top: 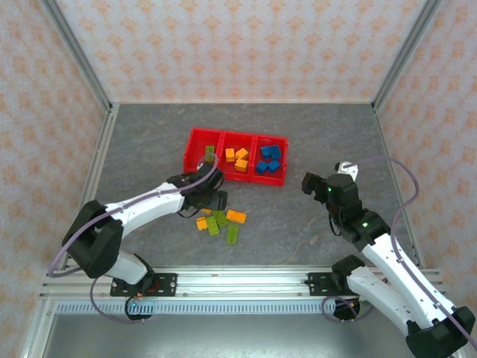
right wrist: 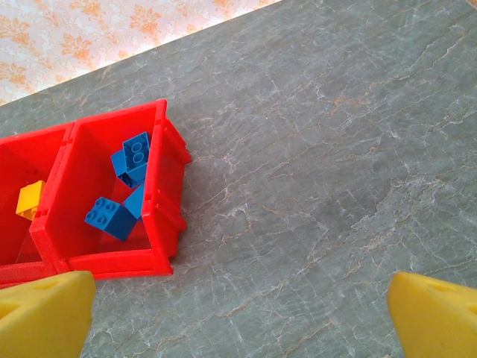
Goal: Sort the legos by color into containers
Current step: Pick up the lego from the center of the table.
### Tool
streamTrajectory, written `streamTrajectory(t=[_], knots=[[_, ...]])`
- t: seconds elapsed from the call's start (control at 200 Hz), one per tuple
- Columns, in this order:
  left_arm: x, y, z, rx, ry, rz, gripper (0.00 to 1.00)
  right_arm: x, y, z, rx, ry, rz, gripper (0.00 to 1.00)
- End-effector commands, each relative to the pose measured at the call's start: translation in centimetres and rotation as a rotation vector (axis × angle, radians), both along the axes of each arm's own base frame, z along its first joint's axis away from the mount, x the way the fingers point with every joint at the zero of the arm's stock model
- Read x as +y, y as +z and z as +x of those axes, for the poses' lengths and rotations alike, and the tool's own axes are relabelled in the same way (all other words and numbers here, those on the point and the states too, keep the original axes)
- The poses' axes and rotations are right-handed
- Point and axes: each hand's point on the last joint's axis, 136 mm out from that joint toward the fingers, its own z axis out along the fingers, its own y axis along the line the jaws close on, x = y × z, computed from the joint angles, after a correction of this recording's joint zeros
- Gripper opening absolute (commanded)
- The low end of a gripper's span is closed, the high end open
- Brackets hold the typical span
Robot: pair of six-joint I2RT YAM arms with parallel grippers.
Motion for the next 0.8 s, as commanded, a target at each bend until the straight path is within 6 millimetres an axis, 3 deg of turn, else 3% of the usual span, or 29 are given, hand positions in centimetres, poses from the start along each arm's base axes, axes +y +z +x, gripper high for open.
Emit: streamTrajectory(t=[0.0, 0.486, 0.796], knots=[[-0.2, -1.0, 0.2, 0.019, -0.012, 0.020, 0.75, -0.3, -0.3, 0.0, 0.003, -0.019, -0.006, 1.00], [0.3, -4.3, 1.1, 0.060, -0.001, 0.109, 0.70, -0.3, -0.3, 0.0, 0.004, -0.022, -0.008, 1.00], [1.0, -5.5, 1.6, 0.087, 0.036, 0.121, 0.50, -0.4, -0.3, 0.0, 0.003, -0.025, -0.008, 1.00]])
